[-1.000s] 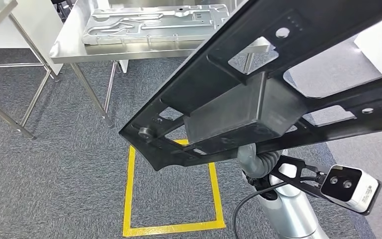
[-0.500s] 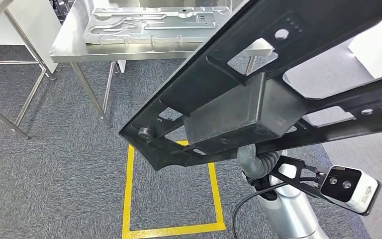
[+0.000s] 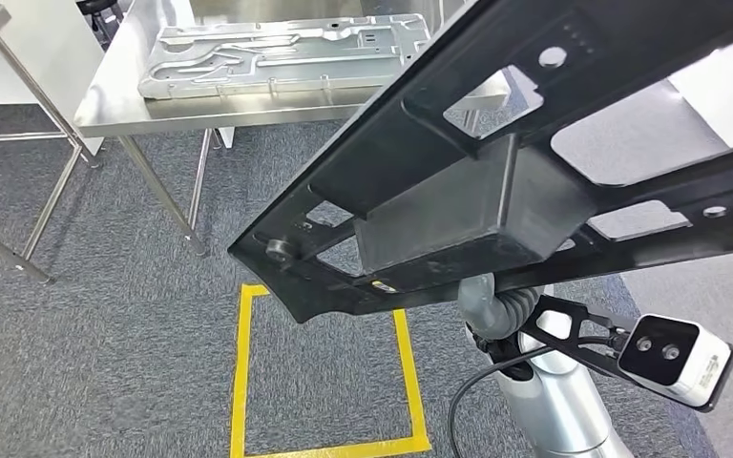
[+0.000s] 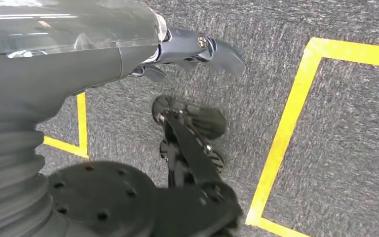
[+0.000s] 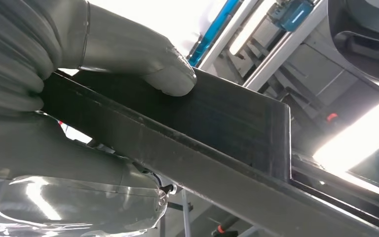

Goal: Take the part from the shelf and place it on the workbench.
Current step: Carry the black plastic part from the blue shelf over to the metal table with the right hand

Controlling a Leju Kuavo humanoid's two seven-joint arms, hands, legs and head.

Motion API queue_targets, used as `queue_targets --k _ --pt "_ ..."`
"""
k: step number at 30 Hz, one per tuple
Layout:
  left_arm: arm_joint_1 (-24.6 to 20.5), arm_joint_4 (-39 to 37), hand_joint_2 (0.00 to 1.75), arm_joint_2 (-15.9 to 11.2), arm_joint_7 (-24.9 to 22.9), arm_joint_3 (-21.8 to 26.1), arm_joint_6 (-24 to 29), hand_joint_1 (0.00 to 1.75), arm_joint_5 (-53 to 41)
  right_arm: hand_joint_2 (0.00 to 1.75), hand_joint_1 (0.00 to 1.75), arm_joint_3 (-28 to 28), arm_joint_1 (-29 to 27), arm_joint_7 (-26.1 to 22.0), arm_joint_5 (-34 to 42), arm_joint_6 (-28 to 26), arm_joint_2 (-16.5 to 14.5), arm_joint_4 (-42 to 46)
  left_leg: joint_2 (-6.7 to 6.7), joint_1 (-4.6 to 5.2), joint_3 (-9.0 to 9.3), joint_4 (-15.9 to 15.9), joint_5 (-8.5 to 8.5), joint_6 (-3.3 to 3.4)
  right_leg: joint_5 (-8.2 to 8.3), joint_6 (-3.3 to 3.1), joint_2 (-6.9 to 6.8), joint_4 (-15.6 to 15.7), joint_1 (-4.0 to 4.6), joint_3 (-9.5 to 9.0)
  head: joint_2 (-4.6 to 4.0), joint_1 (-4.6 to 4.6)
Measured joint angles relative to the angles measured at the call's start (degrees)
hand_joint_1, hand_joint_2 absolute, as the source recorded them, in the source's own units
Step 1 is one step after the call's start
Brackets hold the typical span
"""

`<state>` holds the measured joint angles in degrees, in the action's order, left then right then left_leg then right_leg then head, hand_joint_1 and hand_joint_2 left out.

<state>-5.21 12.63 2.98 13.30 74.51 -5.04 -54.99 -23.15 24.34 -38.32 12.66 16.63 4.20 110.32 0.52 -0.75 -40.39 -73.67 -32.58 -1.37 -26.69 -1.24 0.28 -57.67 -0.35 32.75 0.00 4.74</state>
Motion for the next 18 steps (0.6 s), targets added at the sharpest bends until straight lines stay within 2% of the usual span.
queue_targets --k 2,3,4,5,7,9,11,13,14,15,16,17,18 --pt "0.0 0.0 1.75 0.0 0.0 0.0 0.1 0.0 0.0 1.75 1.75 0.0 0.0 0.0 0.0 0.0 0.0 0.0 -0.03 0.03 2.6 7.2 5.01 0.4 -0.82 0.26 0.14 0.0 0.02 -1.12 0.0 0.0" --pt "0.0 0.0 1.75 -0.1 0.1 0.0 0.1 0.0 0.0 1.75 1.75 0.0 0.0 0.0 0.0 0.0 0.0 0.0 -0.07 0.16 4.23 11.0 6.62 0.71 -1.23 0.52 0.2 -0.1 0.1 -1.53 0.0 0.0" --pt "0.0 0.0 1.75 -0.1 0.1 0.0 0.1 0.0 0.0 1.75 1.75 0.0 0.0 0.0 0.0 0.0 0.0 0.0 -0.1 0.31 5.31 13.5 7.37 1.07 -1.49 0.83 0.23 -0.1 0.14 -1.74 0.0 0.0" --pt "0.0 0.0 1.75 -0.1 0.1 0.0 0.1 0.0 0.0 1.75 1.75 0.0 -0.1 0.0 0.0 0.0 0.0 0.0 -0.14 0.47 5.82 14.7 7.32 1.43 -1.61 1.17 0.26 -0.1 0.17 -1.83 0.0 0.0" --pt "0.0 0.0 1.75 -0.1 0.2 0.0 0.1 0.0 0.0 1.75 1.75 0.0 -0.2 0.0 -0.1 -0.1 0.0 0.1 -0.2 0.53 6.09 15.1 6.93 2.14 -1.55 1.83 0.28 -0.4 0.21 -1.84 0.0 0.0" --pt "0.0 0.0 1.75 -0.1 0.2 0.0 0.1 0.0 0.0 1.75 1.75 0.0 -0.2 -0.1 -0.2 -0.1 0.0 0.1 -0.26 0.3 6.84 15.7 6.74 2.82 -2.28 2.35 0.18 -2.2 0.15 -1.22 0.0 -0.01" --pt "-0.1 0.0 1.75 -0.1 0.2 0.0 0.0 0.0 0.0 1.75 1.75 0.0 -0.3 -0.2 -0.3 -0.2 0.0 0.2 -0.27 0.17 7.57 16.0 6.44 3.33 -4.7 2.91 0.07 -7.8 -0.05 1.85 0.0 0.0" --pt "-0.1 0.0 1.75 -0.1 0.3 0.0 0.0 0.0 -0.1 1.75 1.75 0.0 -0.6 -0.3 -0.3 -0.2 0.0 0.2 -0.28 0.17 8.04 16.0 5.96 3.52 -6.97 3.37 0.05 -14.7 -0.27 6.5 0.0 0.0" --pt "-0.1 0.0 1.75 -0.2 0.3 0.0 0.0 0.0 -0.1 1.75 1.75 0.0 -0.8 -0.3 -0.4 -0.2 0.0 0.2 -0.3 0.17 8.37 16.0 5.66 3.49 -6.85 3.49 0.03 -16.3 -0.37 8.08 0.0 0.0" --pt "0.0 0.0 1.75 -0.2 0.3 0.0 0.0 0.0 -0.1 1.75 1.75 0.0 -0.9 -0.3 -0.5 -0.3 0.0 0.2 -0.33 0.17 8.79 16.0 5.33 3.42 -5.58 3.47 0.01 -15.9 -0.44 8.64 0.0 0.0" --pt "0.0 0.0 1.75 -0.2 0.3 0.0 0.0 0.0 -0.1 1.75 1.75 0.0 -1.0 -0.3 -0.6 -0.3 0.0 0.2 -0.38 0.16 9.34 16.0 4.95 3.31 -3.22 3.36 -0.03 -13.3 -0.48 8.1 0.0 0.0" --pt "0.0 0.0 1.75 -0.1 0.3 0.0 0.0 0.0 -0.1 1.75 1.75 0.0 -1.0 -0.3 -0.6 -0.3 0.0 0.2 -0.41 0.15 9.91 16.1 4.53 3.15 -0.32 3.11 -0.11 -9.3 -0.47 6.77 0.0 0.0" --pt "0.0 0.0 1.75 -0.1 0.3 0.0 0.0 0.0 -0.1 1.75 1.75 0.0 -1.0 -0.3 -0.7 -0.3 0.0 0.2 -0.43 0.18 10.41 16.1 4.13 2.91 1.49 2.82 -0.22 -5.6 -0.31 5.46 0.0 0.0"
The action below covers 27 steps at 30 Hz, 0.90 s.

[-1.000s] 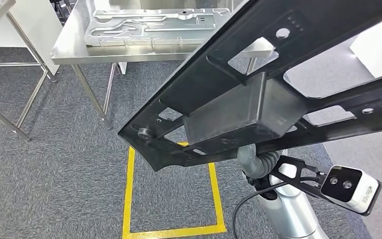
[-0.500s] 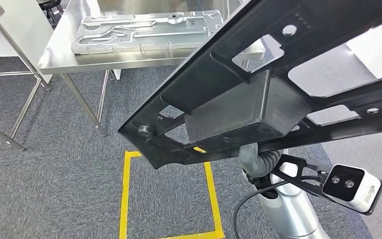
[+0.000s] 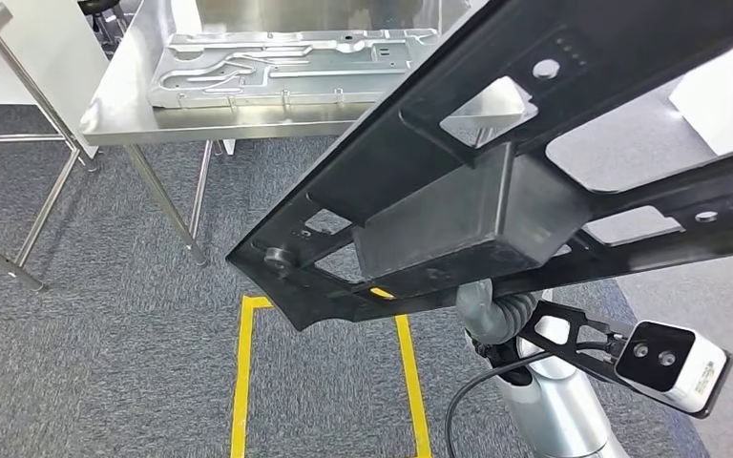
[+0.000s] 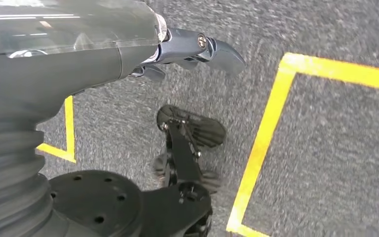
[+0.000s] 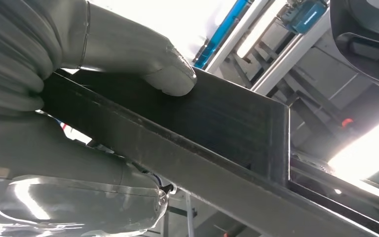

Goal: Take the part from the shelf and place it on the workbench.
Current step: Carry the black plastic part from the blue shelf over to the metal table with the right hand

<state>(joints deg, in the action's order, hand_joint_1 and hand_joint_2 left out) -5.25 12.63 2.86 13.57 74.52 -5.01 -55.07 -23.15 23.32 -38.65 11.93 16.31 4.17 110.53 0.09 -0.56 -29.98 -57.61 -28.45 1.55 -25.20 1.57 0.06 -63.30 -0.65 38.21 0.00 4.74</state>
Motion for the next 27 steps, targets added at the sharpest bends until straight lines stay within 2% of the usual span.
queue_targets --k 1,2,3,6,8,10,11,12,13,15,17,19,20,22,23,25,26,27 --pt "0.0 0.0 1.75 0.0 0.0 0.0 0.0 0.0 0.0 1.75 1.75 0.0 0.0 0.0 -0.1 0.0 0.0 0.0 0.01 0.02 0.27 0.0 -0.35 -0.29 0.88 -0.36 -0.09 2.8 0.2 -1.0 0.0 0.0" --pt "-0.1 0.0 1.75 0.0 0.0 0.0 0.0 0.0 0.0 1.75 1.75 0.0 0.0 0.0 -0.2 0.0 0.0 0.0 0.05 0.05 0.47 0.0 -0.61 -0.64 1.21 -0.73 -0.17 4.3 0.42 -1.46 0.0 0.0" --pt "-0.1 0.0 1.75 0.0 0.0 0.0 0.0 0.0 0.0 1.75 1.75 0.0 0.0 0.0 -0.3 -0.1 0.0 0.0 0.1 0.11 0.62 -0.1 -0.71 -1.01 0.71 -1.12 -0.19 4.7 0.6 -1.54 0.0 0.0" --pt "-0.2 0.0 1.75 -0.1 0.2 0.0 0.0 0.0 0.0 1.75 1.75 0.0 0.0 0.0 -0.4 -0.2 -0.1 0.2 0.2 0.03 0.62 -1.7 -1.33 -1.97 0.83 -2.23 -0.1 5.4 0.41 -2.73 0.0 0.0" --pt "-0.3 0.0 1.75 -0.1 0.2 0.0 -0.1 0.0 0.0 1.75 1.75 0.0 0.2 -0.1 -0.4 -0.2 -0.2 0.3 0.17 -0.16 -2.09 -6.8 -3.27 -2.39 0.43 -2.81 -0.12 5.7 0.31 -3.68 0.0 0.0" --pt "-0.2 0.0 1.75 -0.1 0.2 0.0 -0.1 0.0 0.0 1.75 1.75 0.0 0.1 -0.1 -0.4 -0.2 -0.3 0.3 0.16 -0.21 -6.76 -14.0 -6.08 -2.67 -0.18 -3.14 -0.06 5.7 0.41 -4.23 0.0 0.0" --pt "-0.1 0.0 1.75 -0.1 0.2 0.0 -0.1 0.0 0.1 1.75 1.75 0.0 0.0 -0.1 -0.4 -0.1 -0.3 0.3 0.16 -0.22 -8.55 -16.1 -6.56 -2.72 -0.52 -3.17 0.04 5.7 0.46 -4.56 0.0 0.0" --pt "0.0 0.0 1.75 -0.1 0.2 0.0 -0.1 0.0 0.1 1.75 1.75 0.0 0.0 -0.1 -0.4 -0.1 -0.3 0.3 0.16 -0.22 -9.57 -16.5 -5.91 -2.75 -0.9 -3.14 0.14 5.6 0.47 -5.0 0.0 0.0" --pt "0.0 0.0 1.75 -0.1 0.2 0.0 -0.1 0.0 0.2 1.75 1.75 0.0 0.0 -0.2 -0.3 0.0 -0.3 0.3 0.17 -0.22 -9.46 -14.6 -3.95 -2.74 -1.3 -3.06 0.23 5.6 0.47 -5.55 0.0 0.0" --pt "0.1 0.0 1.75 -0.2 0.2 0.0 -0.1 0.0 0.2 1.75 1.75 0.0 0.0 -0.3 -0.3 0.1 -0.3 0.2 0.15 -0.16 -7.17 -7.1 1.38 -2.4 -2.21 -2.76 0.3 5.6 0.46 -6.78 0.0 -0.01" --pt "0.0 0.0 1.75 -0.3 0.3 0.0 -0.1 0.0 0.2 1.75 1.75 0.0 0.0 -0.3 -0.3 0.1 -0.3 0.2 0.15 0.2 -5.52 -1.8 3.33 -1.7 -2.86 -2.2 0.33 5.6 0.47 -7.26 0.0 -0.01" --pt "0.0 0.0 1.75 -0.4 0.3 0.0 -0.1 0.0 0.3 1.75 1.75 0.0 0.0 -0.3 -0.3 0.1 -0.3 0.1 0.13 0.47 -5.24 -0.8 2.93 -0.92 -3.02 -1.45 0.36 5.4 0.56 -7.32 0.0 0.0" --pt "0.1 0.0 1.75 -0.4 0.3 0.0 -0.1 0.0 0.3 1.75 1.75 0.0 0.0 -0.4 -0.3 0.1 -0.3 0.1 0.09 0.35 -4.86 -0.6 3.26 -0.55 -3.19 -1.08 0.33 5.2 0.55 -7.43 0.0 0.0" --pt "0.0 0.0 1.75 -0.4 0.3 0.0 -0.1 0.0 0.2 1.75 1.75 0.0 0.2 -0.7 -0.3 0.1 -0.3 0.1 0.03 0.08 -3.89 -0.2 3.13 0.07 -4.08 -0.5 0.26 2.7 0.46 -6.56 0.0 0.0" --pt "0.0 0.0 1.75 -0.4 0.3 0.0 -0.2 0.0 0.2 1.75 1.75 0.0 0.3 -0.8 -0.3 0.1 -0.3 0.1 0.0 -0.01 -3.45 0.0 2.99 0.3 -5.14 -0.22 0.23 0.0 0.33 -5.06 0.0 0.0" --pt "-0.1 0.0 1.75 -0.4 0.4 0.0 -0.2 0.0 0.2 1.75 1.75 0.0 0.4 -1.0 -0.4 0.0 -0.3 0.0 -0.02 -0.01 -2.88 0.0 2.43 0.53 -7.8 0.27 0.22 -7.1 0.12 -0.47 0.0 0.0" --pt "-0.1 0.0 1.75 -0.4 0.4 0.0 -0.3 0.0 0.2 1.75 1.75 0.0 0.3 -1.1 -0.4 0.0 -0.3 -0.1 -0.03 0.0 -2.54 0.0 2.08 0.53 -8.5 0.4 0.21 -9.7 0.01 1.58 0.0 0.0" --pt "-0.1 0.0 1.75 -0.5 0.4 0.0 -0.3 0.0 0.2 1.75 1.75 0.0 0.3 -1.1 -0.4 0.0 -0.3 -0.2 -0.06 -0.01 -2.1 0.0 1.7 0.48 -8.17 0.5 0.19 -10.5 -0.08 2.81 0.0 0.0"
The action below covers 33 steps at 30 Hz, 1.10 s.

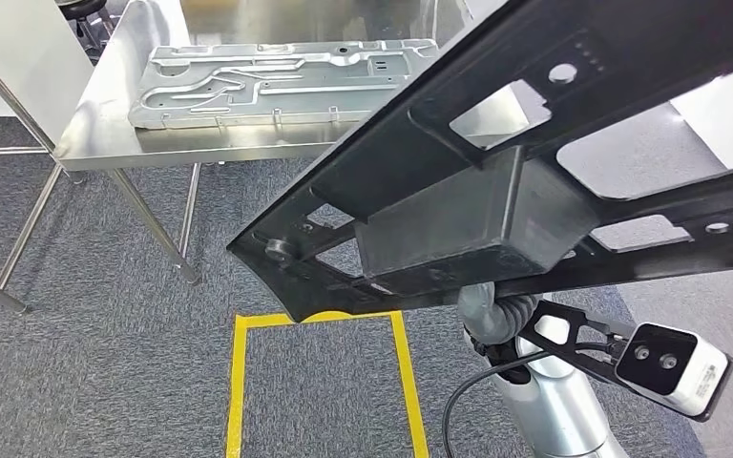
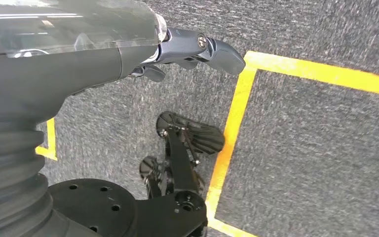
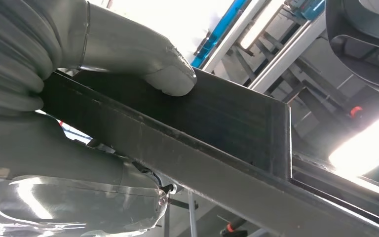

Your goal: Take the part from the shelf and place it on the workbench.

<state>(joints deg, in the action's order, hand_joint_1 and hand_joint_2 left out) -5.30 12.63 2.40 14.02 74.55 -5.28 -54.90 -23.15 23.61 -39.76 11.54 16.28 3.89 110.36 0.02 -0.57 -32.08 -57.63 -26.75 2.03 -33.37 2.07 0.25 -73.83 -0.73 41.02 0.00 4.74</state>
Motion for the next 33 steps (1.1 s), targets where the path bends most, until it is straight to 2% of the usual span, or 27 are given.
queue_targets --k 1,3,4,5,8,10,11,14,15,16,17,18,19,20,21,22,25,26,27,29,30,31,32,33 --pt "0.0 0.0 1.75 0.0 0.0 0.0 0.0 0.0 0.0 1.75 1.75 0.0 0.0 0.0 0.0 0.0 0.0 0.0 -0.05 -0.01 0.58 0.0 -0.43 -0.09 1.59 0.0 -0.04 1.3 -0.07 0.14 0.0 0.0" --pt "0.0 0.0 1.75 0.0 0.0 0.0 -0.1 0.0 -0.1 1.75 1.75 0.0 0.0 -0.1 -0.1 -0.2 0.0 0.0 -0.16 -0.03 1.82 0.0 -1.41 -0.42 6.94 -0.25 -0.19 8.7 -0.09 -2.03 0.0 -0.01" --pt "0.0 0.0 1.75 0.0 0.0 0.0 -0.2 0.0 -0.2 1.75 1.75 0.0 0.0 -0.1 -0.1 -0.4 0.0 0.0 -0.21 -0.01 2.33 0.0 -1.85 -0.67 8.58 -0.52 -0.28 12.1 0.08 -3.18 0.0 -0.01" --pt "0.0 0.0 1.75 0.0 0.1 0.0 -0.2 0.0 -0.2 1.75 1.75 0.0 0.0 -0.1 -0.2 -0.6 0.0 0.0 -0.23 0.03 2.58 0.1 -2.24 -1.0 9.54 -0.94 -0.35 14.4 0.26 -3.91 0.0 0.0" --pt "-0.1 0.0 1.75 -0.1 0.0 0.0 -0.2 0.0 -0.3 1.75 1.75 0.0 -0.2 -0.1 -0.4 -1.0 0.0 0.0 -0.14 0.08 3.06 -0.2 -2.73 -2.1 9.49 -2.18 -0.25 15.5 0.51 -4.52 0.0 0.01" --pt "-0.2 0.0 1.75 -0.2 0.0 0.0 -0.2 0.0 -0.4 1.75 1.75 0.0 -0.2 -0.2 -0.4 -1.1 0.0 0.0 -0.11 -0.01 2.3 -2.6 -3.14 -2.53 9.23 -2.88 -0.22 16.0 0.34 -5.52 0.0 0.01" --pt "-0.3 0.0 1.75 -0.3 0.0 0.0 -0.1 0.0 -0.4 1.75 1.75 0.0 -0.2 -0.2 -0.4 -1.1 -0.1 0.0 -0.1 -0.08 0.84 -5.3 -3.87 -2.68 9.02 -3.16 -0.24 16.2 0.28 -6.05 0.0 0.01" --pt "-0.2 0.0 1.75 -0.3 -0.1 0.0 0.0 0.0 -0.2 1.75 1.75 0.0 -0.4 -0.2 -0.3 -0.9 -0.3 -0.1 -0.09 -0.16 -5.76 -15.6 -7.7 -3.07 8.01 -3.65 -0.2 16.2 0.45 -7.08 0.0 0.0" --pt "-0.1 0.0 1.75 -0.3 -0.1 0.0 0.0 0.0 -0.2 1.75 1.75 0.0 -0.4 -0.1 -0.3 -0.8 -0.3 -0.2 -0.09 -0.16 -7.19 -16.9 -8.02 -3.12 7.65 -3.68 -0.11 16.2 0.51 -7.51 0.0 0.0" --pt "0.0 0.0 1.75 -0.3 -0.2 0.0 0.0 0.0 -0.2 1.75 1.75 0.0 -0.5 -0.1 -0.3 -0.8 -0.3 -0.3 -0.09 -0.15 -7.62 -16.1 -7.01 -3.08 7.24 -3.66 -0.03 16.2 0.56 -8.04 0.0 0.0" --pt "0.0 0.0 1.75 -0.3 -0.2 0.0 0.1 0.0 -0.2 1.75 1.75 0.0 -0.5 -0.1 -0.3 -0.8 -0.3 -0.3 -0.09 -0.14 -7.04 -13.2 -4.68 -2.95 6.8 -3.6 0.03 16.2 0.59 -8.71 0.0 0.0" --pt "0.0 0.0 1.75 -0.3 -0.2 0.0 0.2 0.0 -0.1 1.75 1.75 0.0 -0.5 -0.2 -0.3 -0.8 -0.4 -0.4 -0.09 -0.11 -5.92 -9.2 -1.61 -2.73 6.32 -3.49 0.06 16.2 0.62 -9.35 0.0 0.0" --pt "0.0 0.0 1.75 -0.4 -0.2 0.0 0.3 0.0 -0.1 1.75 1.75 0.0 -0.5 -0.2 -0.3 -0.8 -0.5 -0.4 -0.08 0.04 -4.82 -5.6 0.54 -2.51 5.89 -3.33 0.06 16.2 0.67 -9.9 0.0 0.0" --pt "0.0 0.0 1.75 -0.4 -0.3 0.0 0.3 0.0 -0.1 1.75 1.75 0.0 -0.5 -0.2 -0.3 -0.7 -0.6 -0.5 -0.08 0.21 -3.94 -2.8 1.69 -2.22 5.52 -3.08 0.09 16.2 0.72 -10.17 0.0 0.0" --pt "0.0 0.0 1.75 -0.5 -0.3 0.0 0.4 0.0 0.0 1.75 1.75 0.0 -0.4 -0.2 -0.3 -0.7 -0.7 -0.6 -0.08 0.38 -3.54 -1.4 2.08 -1.89 5.28 -2.75 0.12 16.1 0.76 -10.33 0.0 0.0" --pt "0.0 0.0 1.75 -0.5 -0.4 0.0 0.4 0.0 0.0 1.75 1.75 0.0 -0.4 -0.1 -0.3 -0.7 -0.8 -0.6 -0.09 0.5 -3.39 -1.1 1.63 -1.57 5.2 -2.38 0.15 16.0 0.8 -10.4 0.0 0.0" --pt "0.0 0.0 1.75 -0.5 -0.4 0.0 0.4 0.0 0.0 1.75 1.75 0.0 -0.3 -0.1 -0.3 -0.7 -0.8 -0.7 -0.19 0.15 -2.11 -0.3 1.77 -0.63 4.44 -1.35 0.1 14.5 0.75 -10.4 0.0 -0.01" --pt "0.0 0.0 1.75 -0.5 -0.4 0.0 0.4 0.0 0.0 1.75 1.75 0.0 -0.2 -0.2 -0.3 -0.7 -0.8 -0.7 -0.22 0.03 -1.59 -0.1 1.65 -0.38 3.46 -1.06 0.06 12.5 0.64 -9.45 0.0 0.0" --pt "-0.1 0.0 1.75 -0.5 -0.4 0.0 0.4 0.0 0.0 1.75 1.75 0.0 -0.1 -0.2 -0.3 -0.7 -0.8 -0.7 -0.23 -0.02 -1.21 0.0 1.47 -0.19 2.14 -0.77 0.03 9.4 0.47 -7.71 0.0 -0.01" --pt "-0.1 0.0 1.75 -0.5 -0.4 0.0 0.3 0.0 0.0 1.75 1.75 0.0 -0.1 -0.2 -0.3 -0.8 -0.8 -0.7 -0.24 -0.02 -0.68 0.0 0.88 0.0 -0.38 -0.22 0.03 2.4 0.2 -2.97 0.0 0.0" --pt "-0.1 0.0 1.75 -0.5 -0.4 0.0 0.3 0.0 0.0 1.75 1.75 0.0 -0.2 -0.2 -0.3 -0.8 -0.8 -0.8 -0.25 -0.02 -0.32 0.0 0.54 -0.02 -0.68 0.03 0.02 0.4 0.05 -1.15 0.0 0.0" --pt "0.0 0.0 1.75 -0.5 -0.4 0.0 0.3 0.0 0.0 1.75 1.75 0.0 -0.2 -0.2 -0.3 -0.8 -0.8 -0.8 -0.28 -0.04 0.15 0.0 0.14 -0.08 0.23 0.2 -0.01 0.3 -0.09 -0.27 0.0 0.0" --pt "0.0 0.0 1.75 -0.5 -0.4 0.0 0.3 0.0 -0.1 1.75 1.75 0.0 -0.2 -0.1 -0.3 -0.8 -0.8 -0.8 -0.33 -0.06 0.76 0.0 -0.32 -0.18 2.29 0.3 -0.05 2.3 -0.2 -0.44 0.0 0.0" --pt "0.0 0.0 1.75 -0.5 -0.4 0.0 0.3 0.0 -0.1 1.75 1.75 0.0 -0.2 -0.1 -0.3 -0.8 -0.8 -0.9 -0.38 -0.08 1.43 0.0 -0.84 -0.35 5.23 0.24 -0.13 5.9 -0.28 -1.42 0.0 0.0"
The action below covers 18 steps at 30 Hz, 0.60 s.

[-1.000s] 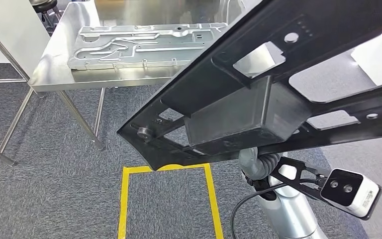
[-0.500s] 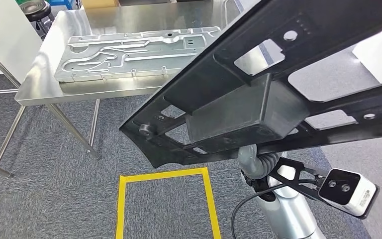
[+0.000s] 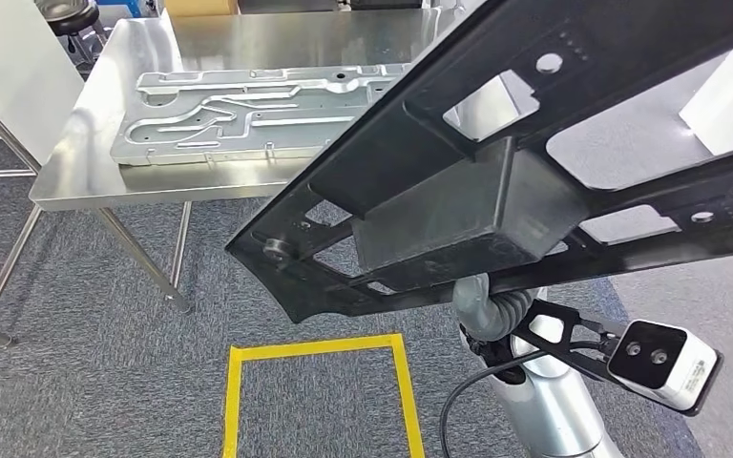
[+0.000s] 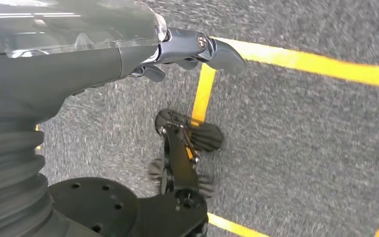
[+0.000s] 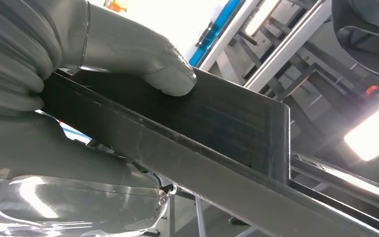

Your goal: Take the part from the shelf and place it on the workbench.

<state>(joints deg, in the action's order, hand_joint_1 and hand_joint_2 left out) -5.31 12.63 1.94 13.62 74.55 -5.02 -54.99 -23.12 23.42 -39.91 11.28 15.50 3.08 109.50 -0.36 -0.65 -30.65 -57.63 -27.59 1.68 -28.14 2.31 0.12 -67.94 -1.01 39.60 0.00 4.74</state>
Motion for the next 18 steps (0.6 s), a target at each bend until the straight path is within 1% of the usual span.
queue_targets --k 1,2,3,5,6,7,8,9,11,12,13,14,15,16,17,18 --pt "0.0 0.0 1.75 0.0 0.0 0.0 0.0 0.0 0.0 1.75 1.75 0.0 0.0 0.0 0.0 0.0 0.0 0.0 -0.04 0.0 0.65 0.0 -0.5 -0.24 2.44 -0.18 -0.08 3.7 0.04 -1.14 0.0 -0.01" --pt "-0.1 0.0 1.75 0.0 0.0 0.0 -0.1 0.0 0.0 1.75 1.75 0.0 0.1 0.0 0.0 0.0 0.0 0.0 -0.06 0.04 1.03 0.0 -0.95 -0.55 3.76 -0.51 -0.18 6.8 0.18 -2.12 0.0 -0.02" --pt "-0.1 0.0 1.75 0.0 0.0 0.0 -0.1 0.0 0.0 1.75 1.75 0.0 0.1 0.0 0.0 0.0 0.0 0.0 -0.06 0.07 1.22 0.0 -1.32 -0.93 4.41 -0.96 -0.23 8.6 0.36 -2.67 0.0 -0.01" --pt "-0.1 0.0 1.75 0.0 0.0 0.0 -0.1 0.0 0.0 1.75 1.75 0.0 0.1 0.0 0.0 -0.1 0.0 0.0 0.02 0.17 1.55 -0.1 -1.65 -1.75 3.8 -2.04 -0.18 9.5 0.64 -3.04 0.0 0.0" --pt "-0.2 0.0 1.75 0.0 0.0 0.0 -0.1 0.0 0.0 1.75 1.75 0.0 0.1 0.0 0.0 -0.1 0.0 0.0 0.08 0.11 1.74 -0.3 -1.86 -2.09 3.9 -2.53 -0.09 9.7 0.6 -3.47 0.0 0.01" --pt "-0.3 0.0 1.75 0.0 0.0 0.0 -0.1 0.0 0.0 1.75 1.75 0.0 0.1 0.0 0.0 -0.1 0.0 0.0 0.12 0.06 1.65 -1.3 -2.07 -2.33 3.68 -2.96 -0.06 9.9 0.52 -4.05 0.0 0.01" --pt "-0.4 0.0 1.75 0.0 0.0 0.0 -0.1 0.0 0.0 1.75 1.75 0.0 0.1 0.0 0.0 -0.1 0.0 0.1 0.14 -0.02 0.85 -3.1 -2.59 -2.47 3.5 -3.3 -0.07 10.2 0.45 -4.68 0.0 0.01" --pt "-0.4 0.0 1.75 0.0 0.0 0.0 -0.1 0.0 0.0 1.75 1.75 0.0 0.1 0.0 -0.1 -0.2 -0.1 0.1 0.15 -0.1 -0.82 -6.1 -3.47 -2.55 3.25 -3.56 -0.09 10.3 0.42 -5.24 0.0 0.01" --pt "-0.3 0.0 1.75 0.0 -0.1 0.0 -0.1 0.0 0.0 1.75 1.75 0.0 -0.3 0.0 -0.2 -0.2 -0.1 0.1 0.16 -0.13 -5.53 -13.3 -5.91 -2.78 2.49 -3.89 -0.09 10.4 0.57 -6.01 0.0 0.01" --pt "-0.2 0.0 1.75 0.0 -0.1 0.0 -0.1 0.0 0.0 1.75 1.75 0.0 -0.6 0.0 -0.2 -0.3 -0.1 0.1 0.16 -0.13 -7.55 -15.7 -6.75 -2.9 2.06 -3.96 -0.02 10.4 0.67 -6.48 0.0 0.01" --pt "-0.1 0.0 1.75 0.0 -0.1 0.0 -0.1 0.0 0.0 1.75 1.75 0.0 -0.8 0.0 -0.3 -0.3 -0.1 0.1 0.16 -0.13 -8.73 -16.3 -6.66 -2.93 1.59 -3.98 0.07 10.4 0.75 -7.04 0.0 0.01" --pt "0.0 0.0 1.75 0.0 -0.1 0.0 -0.1 0.0 0.0 1.75 1.75 0.0 -0.9 0.0 -0.3 -0.3 -0.1 0.1 0.16 -0.12 -8.95 -14.9 -5.4 -2.89 1.1 -3.95 0.16 10.4 0.82 -7.71 0.0 0.01" --pt "0.0 0.0 1.75 0.0 -0.1 0.0 -0.1 0.0 -0.1 1.75 1.75 0.0 -1.0 0.0 -0.3 -0.3 -0.1 0.1 0.16 -0.08 -8.31 -11.7 -2.91 -2.66 0.58 -3.89 0.22 10.4 0.88 -8.46 0.0 0.0" --pt "0.1 0.0 1.75 0.0 -0.1 0.0 0.0 0.0 -0.1 1.75 1.75 0.0 -1.0 0.0 -0.3 -0.3 -0.1 0.1 0.17 0.02 -7.4 -7.8 0.08 -2.31 0.05 -3.77 0.23 10.3 0.93 -9.14 0.0 -0.01" --pt "0.1 0.0 1.75 0.0 -0.1 0.0 0.0 0.0 -0.1 1.75 1.75 0.0 -1.1 0.0 -0.3 -0.2 -0.1 0.1 0.17 0.19 -6.58 -4.5 1.97 -1.98 -0.42 -3.57 0.28 10.3 1.01 -9.64 0.0 -0.01" --pt "0.0 0.0 1.75 0.0 -0.1 0.0 0.0 0.0 -0.1 1.75 1.75 0.0 -1.1 0.0 -0.3 -0.2 -0.1 0.1 0.16 0.39 -5.96 -2.3 3.28 -1.59 -0.85 -3.27 0.33 10.3 1.07 -9.93 0.0 0.0"
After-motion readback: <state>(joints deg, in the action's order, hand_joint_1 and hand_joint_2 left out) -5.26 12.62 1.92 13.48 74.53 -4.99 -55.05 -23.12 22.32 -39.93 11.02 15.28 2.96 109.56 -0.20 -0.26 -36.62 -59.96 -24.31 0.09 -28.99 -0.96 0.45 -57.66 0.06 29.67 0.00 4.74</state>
